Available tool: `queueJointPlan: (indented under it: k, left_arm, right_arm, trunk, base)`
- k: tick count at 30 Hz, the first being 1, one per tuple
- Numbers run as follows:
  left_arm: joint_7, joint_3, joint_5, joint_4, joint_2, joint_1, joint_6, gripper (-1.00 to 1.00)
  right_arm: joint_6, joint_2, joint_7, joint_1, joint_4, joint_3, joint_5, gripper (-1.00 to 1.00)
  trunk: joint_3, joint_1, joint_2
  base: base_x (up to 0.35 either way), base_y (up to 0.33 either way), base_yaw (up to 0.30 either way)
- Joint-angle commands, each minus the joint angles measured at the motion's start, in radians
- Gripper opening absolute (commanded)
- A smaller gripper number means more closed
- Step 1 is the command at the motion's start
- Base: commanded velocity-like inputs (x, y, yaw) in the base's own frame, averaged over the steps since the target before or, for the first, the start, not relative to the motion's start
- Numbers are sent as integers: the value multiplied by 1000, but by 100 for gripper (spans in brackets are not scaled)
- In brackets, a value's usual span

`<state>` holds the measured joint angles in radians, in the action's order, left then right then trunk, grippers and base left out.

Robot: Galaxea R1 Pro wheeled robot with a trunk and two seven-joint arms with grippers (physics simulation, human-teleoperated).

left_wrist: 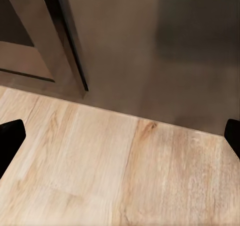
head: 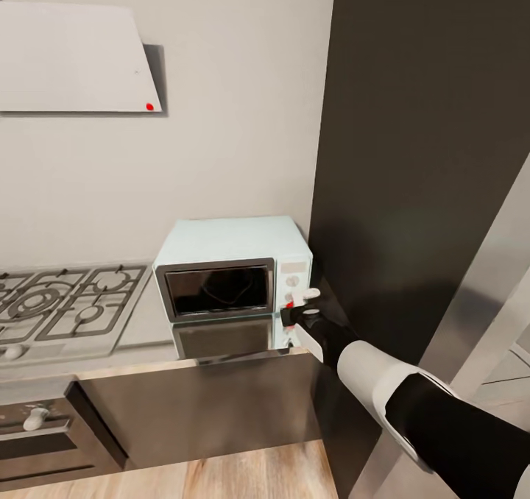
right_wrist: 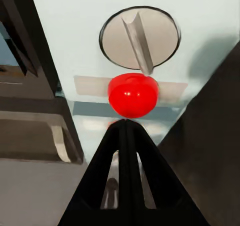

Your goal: In the kitchen, take the popcorn bag from the countertop, put it into the microwave, and heat it until the popcorn is cooked so the cooked popcorn ends up inside the bag.

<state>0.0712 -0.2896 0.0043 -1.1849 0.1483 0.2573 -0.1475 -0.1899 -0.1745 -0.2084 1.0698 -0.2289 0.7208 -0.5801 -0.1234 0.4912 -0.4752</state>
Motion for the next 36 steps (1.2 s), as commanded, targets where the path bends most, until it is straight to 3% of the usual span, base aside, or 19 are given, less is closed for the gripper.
queueJointPlan:
  k: [1, 36]
  left_arm:
    - [2, -1, 0, -1, 1, -1, -2, 100]
    - [1, -2, 0, -1, 1, 0, -2, 100]
  right_arm:
    - [-5, 0, -6, 1, -1, 8, -6, -100]
    - [-5, 0, -6, -2, -1, 11, -6, -100]
  trunk:
    - [-2, 1, -2]
    - [-2, 1, -2]
  base:
    - [257, 0, 0]
    - [34, 0, 0]
